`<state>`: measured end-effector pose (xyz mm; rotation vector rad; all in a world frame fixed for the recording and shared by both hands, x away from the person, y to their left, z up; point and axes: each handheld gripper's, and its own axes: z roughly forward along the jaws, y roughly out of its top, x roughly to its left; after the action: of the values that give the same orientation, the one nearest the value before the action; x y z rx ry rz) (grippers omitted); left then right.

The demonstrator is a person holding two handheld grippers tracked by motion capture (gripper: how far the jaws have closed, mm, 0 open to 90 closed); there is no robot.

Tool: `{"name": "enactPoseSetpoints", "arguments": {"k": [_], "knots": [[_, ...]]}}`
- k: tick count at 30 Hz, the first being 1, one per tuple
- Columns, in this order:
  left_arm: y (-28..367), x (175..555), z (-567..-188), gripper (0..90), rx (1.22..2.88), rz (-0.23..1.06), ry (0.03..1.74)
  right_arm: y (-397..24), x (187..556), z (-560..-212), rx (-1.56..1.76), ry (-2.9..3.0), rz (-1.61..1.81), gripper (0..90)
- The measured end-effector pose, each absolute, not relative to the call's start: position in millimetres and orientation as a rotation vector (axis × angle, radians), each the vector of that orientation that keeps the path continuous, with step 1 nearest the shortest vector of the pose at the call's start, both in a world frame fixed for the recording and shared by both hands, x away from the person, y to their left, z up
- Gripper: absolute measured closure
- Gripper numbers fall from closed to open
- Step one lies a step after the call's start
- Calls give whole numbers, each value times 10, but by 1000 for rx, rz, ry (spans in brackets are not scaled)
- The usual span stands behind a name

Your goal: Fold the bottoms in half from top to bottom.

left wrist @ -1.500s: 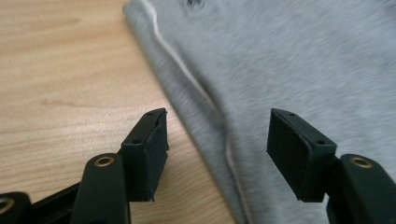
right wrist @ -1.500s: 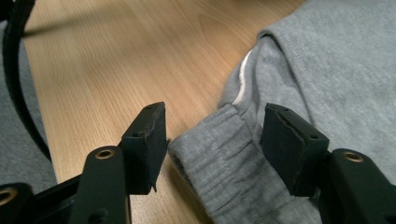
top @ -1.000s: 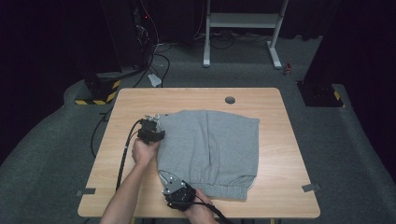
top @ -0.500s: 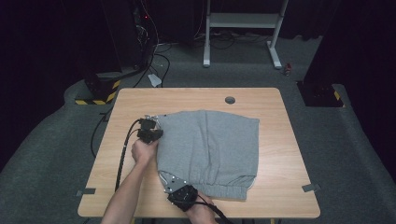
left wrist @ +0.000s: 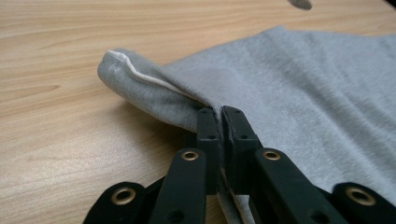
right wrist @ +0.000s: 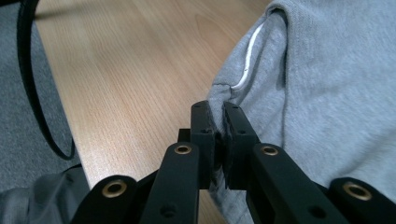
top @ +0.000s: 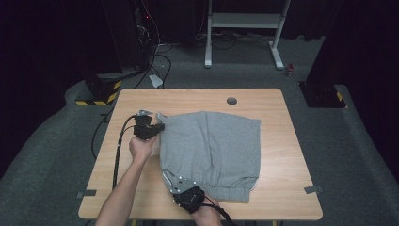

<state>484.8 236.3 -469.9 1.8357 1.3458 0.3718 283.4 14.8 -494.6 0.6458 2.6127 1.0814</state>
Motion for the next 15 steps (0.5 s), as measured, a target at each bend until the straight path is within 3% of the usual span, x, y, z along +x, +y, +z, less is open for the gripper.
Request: {"name": "enactPoseSetpoints", "arguments": {"k": [15], "knots": [[2408, 4739, -4421, 860, 1777, 396, 1273, -38, 2792, -4676, 660, 2579, 1176, 847]]}}
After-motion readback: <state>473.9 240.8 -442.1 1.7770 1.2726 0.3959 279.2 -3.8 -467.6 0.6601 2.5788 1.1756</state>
